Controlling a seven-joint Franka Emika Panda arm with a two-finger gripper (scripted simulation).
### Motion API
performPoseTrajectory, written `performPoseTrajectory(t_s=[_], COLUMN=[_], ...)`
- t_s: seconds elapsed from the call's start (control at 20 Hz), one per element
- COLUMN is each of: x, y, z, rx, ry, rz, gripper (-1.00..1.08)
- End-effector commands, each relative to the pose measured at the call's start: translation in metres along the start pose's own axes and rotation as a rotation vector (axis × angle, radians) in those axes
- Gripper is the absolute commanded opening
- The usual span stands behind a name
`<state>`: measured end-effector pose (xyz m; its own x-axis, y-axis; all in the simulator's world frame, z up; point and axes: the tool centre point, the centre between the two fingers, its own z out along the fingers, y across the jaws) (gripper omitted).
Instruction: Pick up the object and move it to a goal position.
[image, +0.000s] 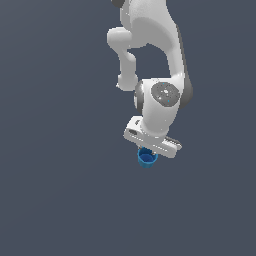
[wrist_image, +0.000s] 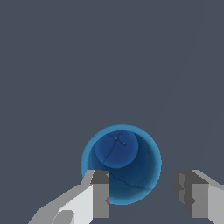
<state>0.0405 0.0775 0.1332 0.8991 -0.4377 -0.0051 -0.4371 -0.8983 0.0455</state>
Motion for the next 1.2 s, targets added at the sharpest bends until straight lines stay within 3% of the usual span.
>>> performPoseTrajectory(t_s=[0.0,0.6,1.15], x=[0.0,-0.004,-0.005], y=[-0.009,-0.042,-0.05], z=[0.005,0.024,0.029], rx=[-0.008,-0.038,-0.045], ry=[0.002,0.019,0.024], rz=[0.051,0.243,0.29], gripper=[0.28,0.28,0.28])
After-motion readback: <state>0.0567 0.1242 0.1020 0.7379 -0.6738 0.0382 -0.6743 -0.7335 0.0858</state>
